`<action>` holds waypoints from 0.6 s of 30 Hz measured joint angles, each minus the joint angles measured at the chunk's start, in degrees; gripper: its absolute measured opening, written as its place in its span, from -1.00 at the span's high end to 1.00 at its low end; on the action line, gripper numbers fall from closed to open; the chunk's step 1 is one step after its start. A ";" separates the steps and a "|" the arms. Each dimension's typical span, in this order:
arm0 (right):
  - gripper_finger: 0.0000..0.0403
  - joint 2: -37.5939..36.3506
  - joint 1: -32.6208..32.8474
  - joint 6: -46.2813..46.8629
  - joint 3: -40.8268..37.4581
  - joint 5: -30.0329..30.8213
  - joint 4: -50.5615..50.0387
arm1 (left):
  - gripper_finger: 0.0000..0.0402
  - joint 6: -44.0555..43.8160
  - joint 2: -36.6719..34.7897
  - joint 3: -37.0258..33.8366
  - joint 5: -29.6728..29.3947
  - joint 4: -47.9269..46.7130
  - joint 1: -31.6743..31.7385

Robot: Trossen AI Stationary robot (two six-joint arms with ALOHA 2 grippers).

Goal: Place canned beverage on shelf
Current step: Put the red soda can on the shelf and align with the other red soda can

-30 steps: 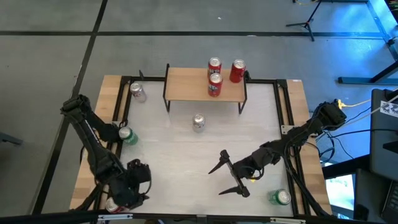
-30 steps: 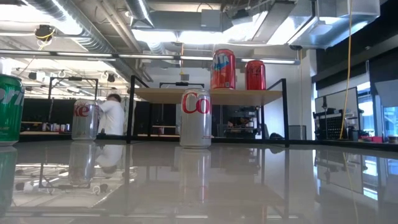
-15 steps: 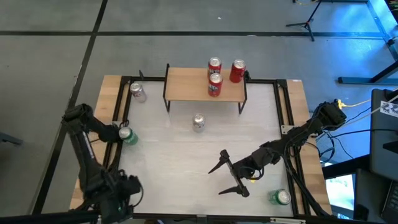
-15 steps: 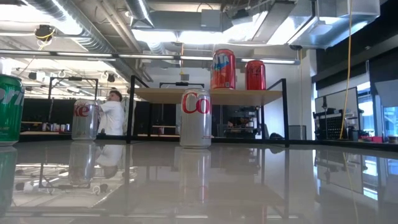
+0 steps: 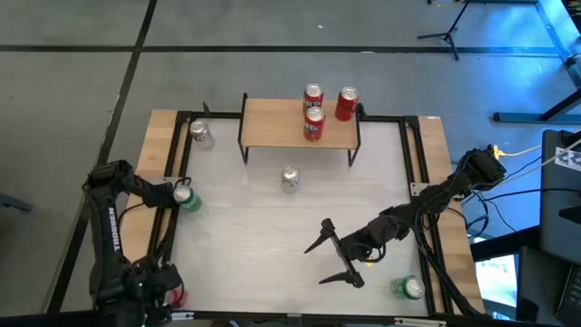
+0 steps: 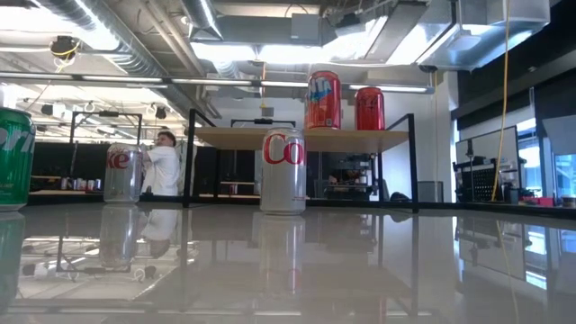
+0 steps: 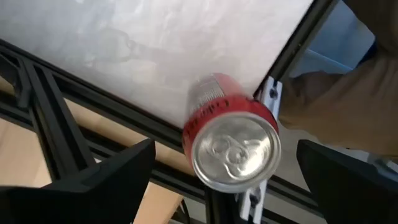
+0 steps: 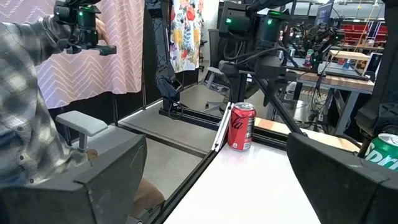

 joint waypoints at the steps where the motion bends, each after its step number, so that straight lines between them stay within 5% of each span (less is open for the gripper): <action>1: -0.90 0.00 0.00 0.00 0.00 0.00 0.00 | -0.90 -0.46 0.00 0.00 -0.06 0.13 -0.27; 10: -0.90 0.00 0.00 0.00 0.00 1.09 -0.19 | -0.90 -0.51 0.00 -3.09 -3.05 4.17 -1.78; 18: -0.90 0.00 0.00 0.00 0.00 1.14 -0.46 | -0.90 -0.05 -0.05 -6.14 1.33 5.43 -1.65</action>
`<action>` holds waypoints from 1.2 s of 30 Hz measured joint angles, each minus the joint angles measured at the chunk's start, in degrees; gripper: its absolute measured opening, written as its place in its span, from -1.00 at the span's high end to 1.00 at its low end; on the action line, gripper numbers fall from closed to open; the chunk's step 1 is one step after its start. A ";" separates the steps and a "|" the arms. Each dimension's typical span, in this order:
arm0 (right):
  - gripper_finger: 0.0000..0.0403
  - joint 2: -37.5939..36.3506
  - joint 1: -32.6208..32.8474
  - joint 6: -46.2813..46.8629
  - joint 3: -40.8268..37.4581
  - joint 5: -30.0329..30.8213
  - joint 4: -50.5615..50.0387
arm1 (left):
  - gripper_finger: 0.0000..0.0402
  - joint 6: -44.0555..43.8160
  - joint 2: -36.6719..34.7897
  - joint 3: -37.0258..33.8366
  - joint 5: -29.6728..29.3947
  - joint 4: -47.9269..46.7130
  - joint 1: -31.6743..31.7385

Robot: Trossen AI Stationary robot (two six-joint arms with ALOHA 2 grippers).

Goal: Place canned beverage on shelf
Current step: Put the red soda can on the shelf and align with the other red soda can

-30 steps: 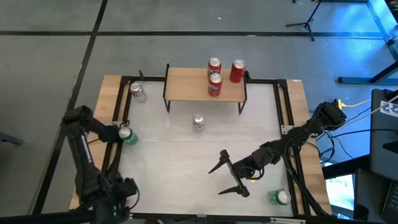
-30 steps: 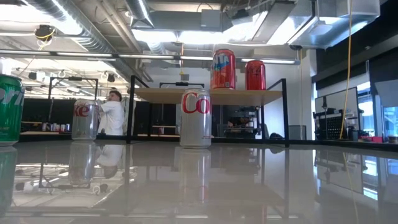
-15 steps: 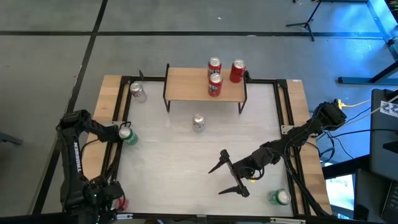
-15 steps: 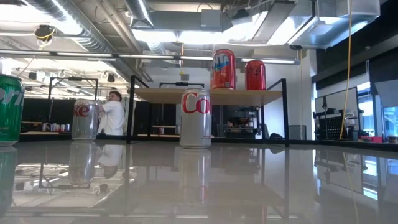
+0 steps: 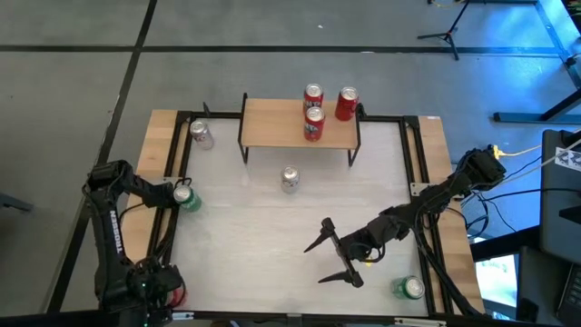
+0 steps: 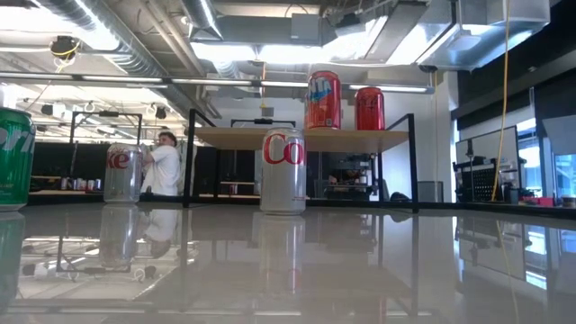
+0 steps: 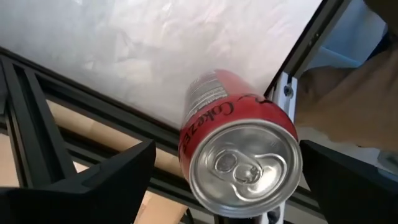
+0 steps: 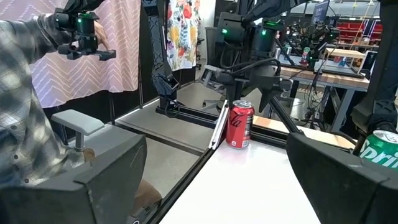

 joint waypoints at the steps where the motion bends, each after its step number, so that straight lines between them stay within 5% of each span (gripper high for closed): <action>1: -0.90 0.00 0.00 0.00 0.00 0.01 -0.01 | -0.90 0.16 0.00 -0.14 -0.54 0.39 -0.02; 16: -0.90 0.00 0.00 0.00 -0.02 0.06 -0.55 | -0.88 0.91 0.81 -4.78 -1.27 7.96 0.50; 28: -0.90 0.00 0.00 0.00 -0.02 0.13 -0.68 | -0.40 0.43 0.74 -4.81 0.91 7.96 2.06; 36: -0.90 0.00 0.00 0.19 -0.02 0.13 -0.67 | -0.40 3.95 0.52 -3.73 1.26 7.58 7.42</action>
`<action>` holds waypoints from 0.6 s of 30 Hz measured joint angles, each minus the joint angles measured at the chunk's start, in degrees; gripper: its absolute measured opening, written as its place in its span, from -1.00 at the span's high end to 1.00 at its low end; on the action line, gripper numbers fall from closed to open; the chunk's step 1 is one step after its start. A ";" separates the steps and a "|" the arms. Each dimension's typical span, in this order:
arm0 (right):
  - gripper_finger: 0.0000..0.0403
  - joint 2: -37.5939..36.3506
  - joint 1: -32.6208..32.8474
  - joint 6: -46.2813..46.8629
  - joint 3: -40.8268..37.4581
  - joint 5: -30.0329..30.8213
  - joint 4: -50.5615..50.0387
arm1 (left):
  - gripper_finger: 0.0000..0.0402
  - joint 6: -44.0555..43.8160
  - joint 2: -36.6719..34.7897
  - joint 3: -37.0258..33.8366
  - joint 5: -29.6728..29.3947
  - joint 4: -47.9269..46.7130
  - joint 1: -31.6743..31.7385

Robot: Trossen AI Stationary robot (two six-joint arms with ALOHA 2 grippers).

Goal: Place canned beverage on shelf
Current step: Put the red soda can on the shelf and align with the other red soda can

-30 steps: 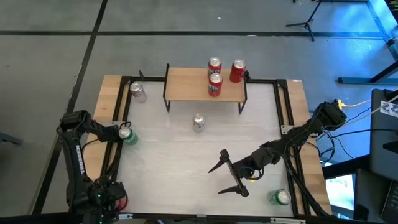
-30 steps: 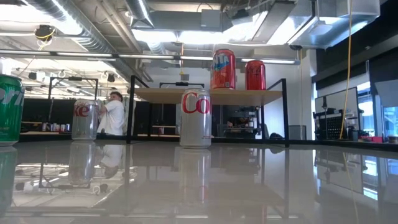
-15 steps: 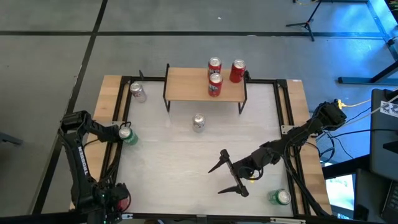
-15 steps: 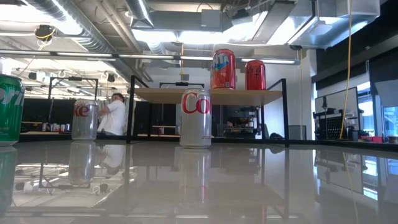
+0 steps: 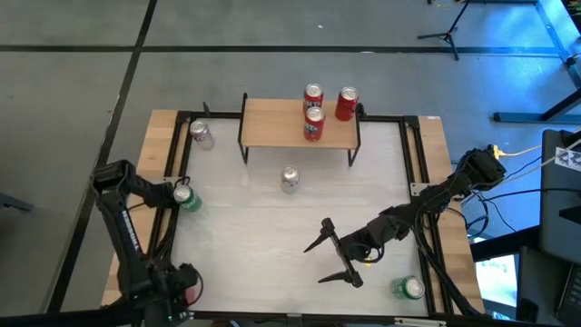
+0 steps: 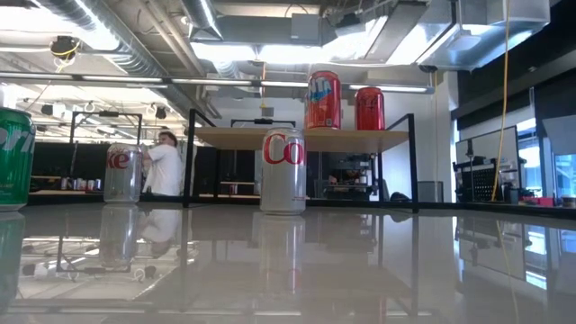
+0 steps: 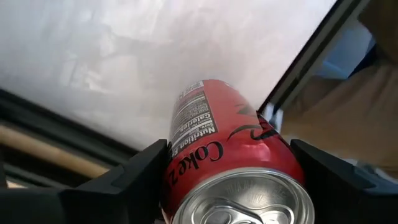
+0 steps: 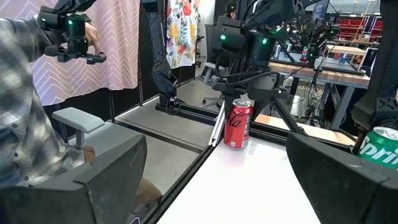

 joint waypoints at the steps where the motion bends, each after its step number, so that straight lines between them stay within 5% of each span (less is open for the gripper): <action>1: -0.90 0.00 0.00 0.02 0.00 0.00 0.02 | -0.41 1.17 -0.06 0.74 -0.13 -0.20 0.89; 18: -0.90 0.00 0.00 0.06 0.00 0.00 -0.01 | -0.41 30.02 -0.24 7.01 -1.51 -3.82 27.47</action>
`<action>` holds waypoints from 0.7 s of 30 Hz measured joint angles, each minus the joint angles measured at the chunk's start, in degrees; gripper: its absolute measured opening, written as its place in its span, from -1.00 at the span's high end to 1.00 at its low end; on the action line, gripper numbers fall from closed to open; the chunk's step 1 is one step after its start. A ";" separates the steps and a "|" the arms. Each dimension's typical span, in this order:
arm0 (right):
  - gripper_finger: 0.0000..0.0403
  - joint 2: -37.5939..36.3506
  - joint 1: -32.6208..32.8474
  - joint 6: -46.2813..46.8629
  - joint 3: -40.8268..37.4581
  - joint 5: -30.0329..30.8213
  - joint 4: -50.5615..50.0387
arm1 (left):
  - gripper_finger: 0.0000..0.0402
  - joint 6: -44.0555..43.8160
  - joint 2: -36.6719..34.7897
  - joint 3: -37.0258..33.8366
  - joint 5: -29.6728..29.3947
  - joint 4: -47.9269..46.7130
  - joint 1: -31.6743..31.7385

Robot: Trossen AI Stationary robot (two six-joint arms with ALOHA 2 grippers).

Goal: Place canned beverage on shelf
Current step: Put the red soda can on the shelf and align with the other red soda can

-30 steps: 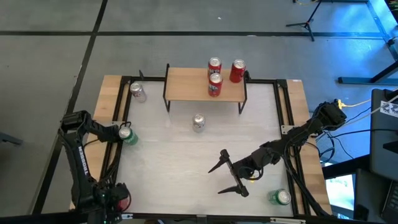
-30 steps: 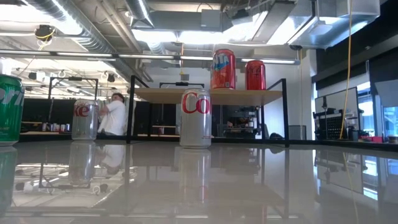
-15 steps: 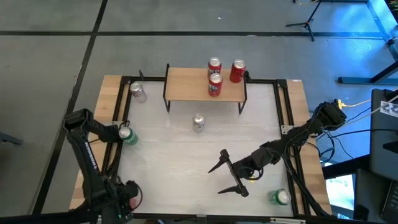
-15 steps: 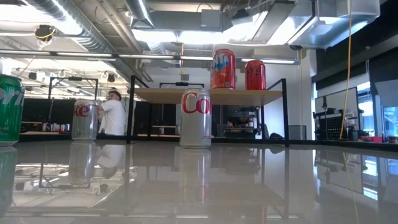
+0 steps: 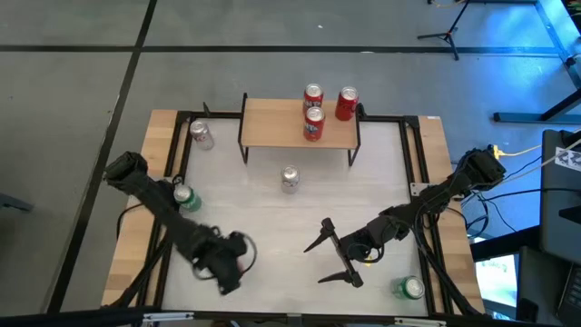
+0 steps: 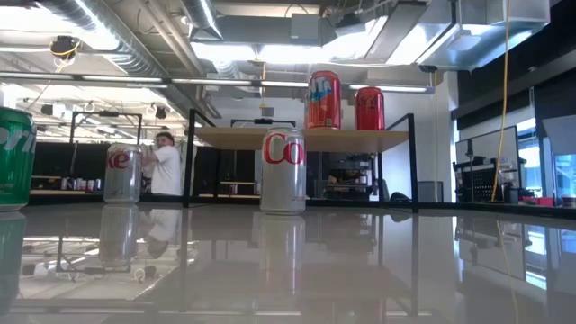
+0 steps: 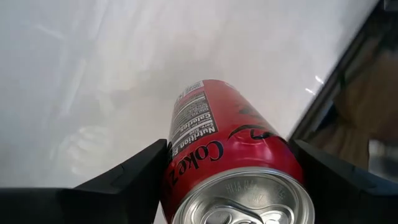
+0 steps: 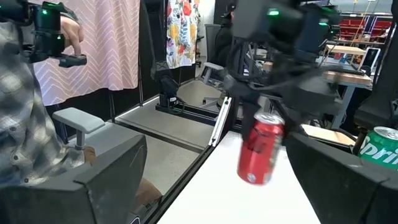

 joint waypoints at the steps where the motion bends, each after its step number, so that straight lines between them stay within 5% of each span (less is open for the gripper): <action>1: -0.90 0.00 0.00 0.01 0.00 -0.02 0.00 | -0.41 1.78 0.00 0.00 0.00 0.20 1.56; 21: -0.90 -0.02 0.02 2.47 0.00 -0.22 -0.71 | -0.42 19.97 5.29 0.16 3.43 7.36 22.26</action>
